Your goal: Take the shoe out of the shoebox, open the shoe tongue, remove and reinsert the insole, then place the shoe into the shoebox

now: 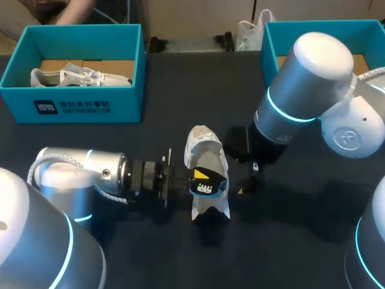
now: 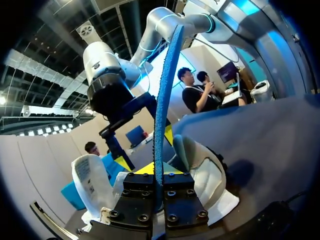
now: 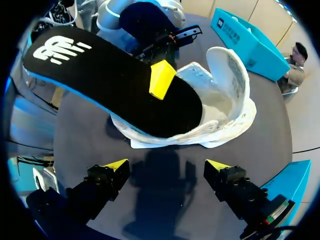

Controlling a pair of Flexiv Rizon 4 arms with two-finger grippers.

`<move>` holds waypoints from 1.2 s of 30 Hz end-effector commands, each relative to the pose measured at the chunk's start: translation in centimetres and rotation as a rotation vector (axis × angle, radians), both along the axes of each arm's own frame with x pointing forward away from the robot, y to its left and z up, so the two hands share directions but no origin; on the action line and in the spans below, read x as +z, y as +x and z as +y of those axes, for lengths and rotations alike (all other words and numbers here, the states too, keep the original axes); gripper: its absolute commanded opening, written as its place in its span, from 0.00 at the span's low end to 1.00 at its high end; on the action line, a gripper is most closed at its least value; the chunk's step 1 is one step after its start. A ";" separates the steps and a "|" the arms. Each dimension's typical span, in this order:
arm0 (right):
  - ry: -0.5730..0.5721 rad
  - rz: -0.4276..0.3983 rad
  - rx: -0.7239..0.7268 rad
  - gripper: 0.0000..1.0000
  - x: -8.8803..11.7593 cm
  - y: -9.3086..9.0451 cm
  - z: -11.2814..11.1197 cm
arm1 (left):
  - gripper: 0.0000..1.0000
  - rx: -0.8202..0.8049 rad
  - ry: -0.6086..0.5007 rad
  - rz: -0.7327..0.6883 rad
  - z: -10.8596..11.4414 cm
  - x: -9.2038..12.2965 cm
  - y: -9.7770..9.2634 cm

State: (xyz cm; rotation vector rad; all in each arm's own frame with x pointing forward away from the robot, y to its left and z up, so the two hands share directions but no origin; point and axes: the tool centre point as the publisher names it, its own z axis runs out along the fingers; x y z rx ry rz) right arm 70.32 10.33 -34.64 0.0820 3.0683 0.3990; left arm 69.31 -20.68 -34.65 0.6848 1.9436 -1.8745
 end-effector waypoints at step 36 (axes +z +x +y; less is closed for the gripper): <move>0.000 -0.001 0.000 1.00 -0.1 0.0 0.0 | 0.31 0.015 0.027 -0.083 -0.8 3.1 -1.9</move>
